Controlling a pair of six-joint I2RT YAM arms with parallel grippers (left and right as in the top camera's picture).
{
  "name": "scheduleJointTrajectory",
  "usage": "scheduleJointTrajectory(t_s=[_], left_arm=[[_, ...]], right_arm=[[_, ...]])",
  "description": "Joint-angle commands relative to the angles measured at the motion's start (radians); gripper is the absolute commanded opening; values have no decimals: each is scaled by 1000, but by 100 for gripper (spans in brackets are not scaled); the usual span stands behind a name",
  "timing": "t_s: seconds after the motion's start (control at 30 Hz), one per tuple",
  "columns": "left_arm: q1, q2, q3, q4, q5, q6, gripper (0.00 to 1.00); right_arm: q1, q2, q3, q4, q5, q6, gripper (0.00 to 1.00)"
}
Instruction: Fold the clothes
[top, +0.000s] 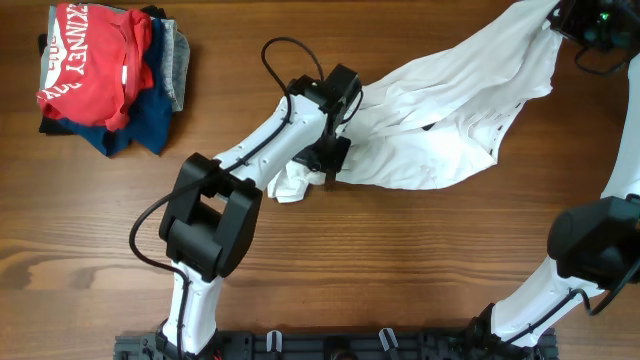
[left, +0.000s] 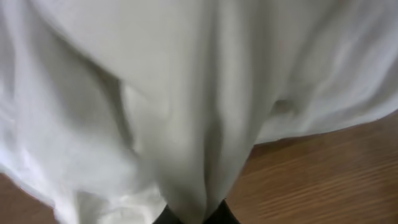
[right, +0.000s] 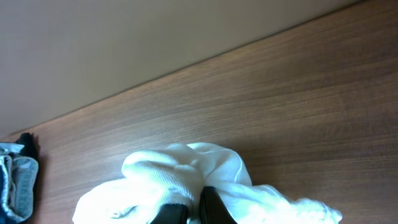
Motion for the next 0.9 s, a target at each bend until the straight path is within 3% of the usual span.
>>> scheduleJointTrajectory(t_s=[0.0, 0.3, 0.63, 0.87], left_arm=[[30, -44, 84, -157, -95, -54, 4], [33, -261, 356, -442, -300, -125, 4], [33, -557, 418, -441, -428, -177, 4], [33, -609, 417, -456, -426, -177, 4]], right_arm=[[-3, 5, 2, -8, 21, -13, 4], [-52, -47, 3, -50, 10, 7, 4], [-247, -212, 3, -198, -36, -46, 4], [-285, -257, 3, -282, -36, -119, 4]])
